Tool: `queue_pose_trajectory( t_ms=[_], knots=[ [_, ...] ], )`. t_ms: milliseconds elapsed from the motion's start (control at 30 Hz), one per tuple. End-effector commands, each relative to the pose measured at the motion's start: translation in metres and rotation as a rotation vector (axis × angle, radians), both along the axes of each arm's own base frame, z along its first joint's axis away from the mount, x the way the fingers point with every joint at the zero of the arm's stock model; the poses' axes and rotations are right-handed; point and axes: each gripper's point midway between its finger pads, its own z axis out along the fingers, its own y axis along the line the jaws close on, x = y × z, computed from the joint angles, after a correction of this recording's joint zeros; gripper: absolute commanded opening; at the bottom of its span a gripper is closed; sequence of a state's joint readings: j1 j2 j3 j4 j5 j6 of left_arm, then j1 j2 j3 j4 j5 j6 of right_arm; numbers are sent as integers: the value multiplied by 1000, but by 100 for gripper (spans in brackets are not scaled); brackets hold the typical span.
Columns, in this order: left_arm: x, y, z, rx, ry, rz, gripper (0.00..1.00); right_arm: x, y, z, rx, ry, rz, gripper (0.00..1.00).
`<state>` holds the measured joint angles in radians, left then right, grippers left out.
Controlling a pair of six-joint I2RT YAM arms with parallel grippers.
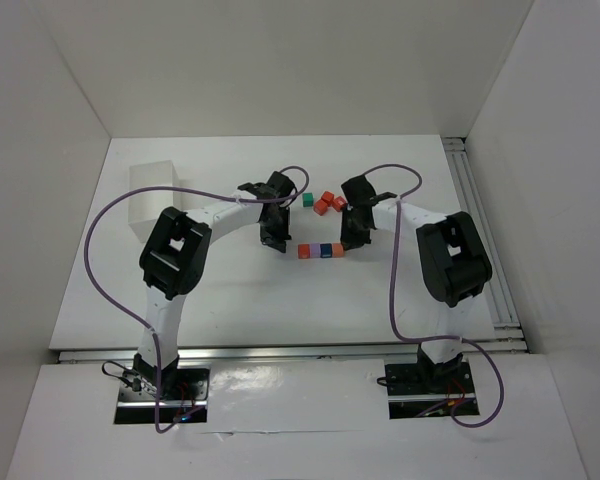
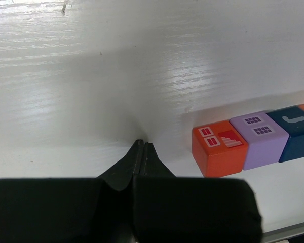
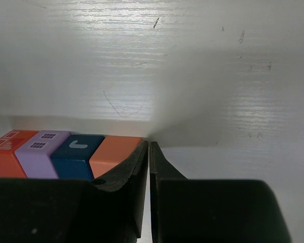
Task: Build the wood block tower
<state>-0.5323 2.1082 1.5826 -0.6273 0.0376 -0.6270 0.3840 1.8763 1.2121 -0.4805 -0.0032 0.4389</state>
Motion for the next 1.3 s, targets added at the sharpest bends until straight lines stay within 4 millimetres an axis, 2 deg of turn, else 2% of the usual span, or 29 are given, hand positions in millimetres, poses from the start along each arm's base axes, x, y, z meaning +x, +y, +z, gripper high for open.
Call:
queue_pose_trajectory(
  t_ms=[0,133,233,367,400,500,533,567,600,633,667,700,733,800,833,867,900,933,967,1000,1033,1067,1100,1133,1167,1200,1233,1267],
  knots=[
    [7,1,0,14,-13,-13,0,11,4,7,-7,-31,12,12],
    [9,4,-1,26,-20,-17,0,12,-4,6,-44,-37,-15,12],
    [13,10,4,60,-47,-11,0,14,-14,13,-89,-60,-52,13],
    [21,36,13,147,-71,21,0,26,-49,41,-158,-140,-145,13],
    [27,43,22,162,-92,41,0,26,-53,57,-159,-181,-158,15],
    [37,65,42,160,-136,77,0,38,-64,87,-188,-263,-177,22],
    [36,73,44,172,-138,91,0,49,-62,105,-180,-303,-188,26],
    [38,83,47,171,-141,113,0,51,-62,106,-193,-290,-176,30],
    [37,87,57,162,-159,125,0,56,-60,110,-198,-293,-166,38],
    [33,93,57,166,-152,133,0,61,-58,102,-207,-272,-162,40],
    [31,98,60,161,-153,153,0,73,-54,113,-197,-296,-166,42],
    [31,104,70,152,-173,167,0,79,-52,113,-195,-299,-167,48],
    [26,106,70,155,-168,167,0,83,-50,104,-200,-283,-151,48],
    [24,109,77,137,-183,176,0,102,-41,115,-175,-319,-152,50],
    [20,109,78,129,-180,172,0,109,-39,105,-181,-306,-150,52],
    [20,109,87,119,-201,174,0,123,-31,117,-154,-333,-146,52],
    [17,109,87,112,-196,171,0,126,-27,115,-148,-318,-121,52],
    [16,107,87,103,-192,167,0,132,-24,99,-162,-284,-116,54],
    [16,107,91,99,-209,160,0,143,-19,110,-146,-300,-113,55],
    [15,105,96,84,-217,156,0,147,-11,110,-141,-299,-92,55],
    [13,106,93,88,-209,156,0,151,-9,98,-150,-277,-89,55],
    [12,104,96,72,-217,152,0,157,-2,104,-141,-297,-82,57],
    [12,105,100,71,-229,144,0,163,3,104,-121,-313,-77,62],
    [10,106,97,75,-219,143,0,165,7,95,-113,-296,-67,64],
    [8,104,97,64,-223,140,0,172,11,101,-97,-315,-64,64],
    [8,104,97,64,-223,140,0,172,17,98,-93,-307,-64,64],
    [6,105,94,69,-213,139,0,175,18,87,-101,-288,-62,65],
    [3,106,94,69,-212,139,0,177,19,86,-97,-285,-69,65]
  ],
)
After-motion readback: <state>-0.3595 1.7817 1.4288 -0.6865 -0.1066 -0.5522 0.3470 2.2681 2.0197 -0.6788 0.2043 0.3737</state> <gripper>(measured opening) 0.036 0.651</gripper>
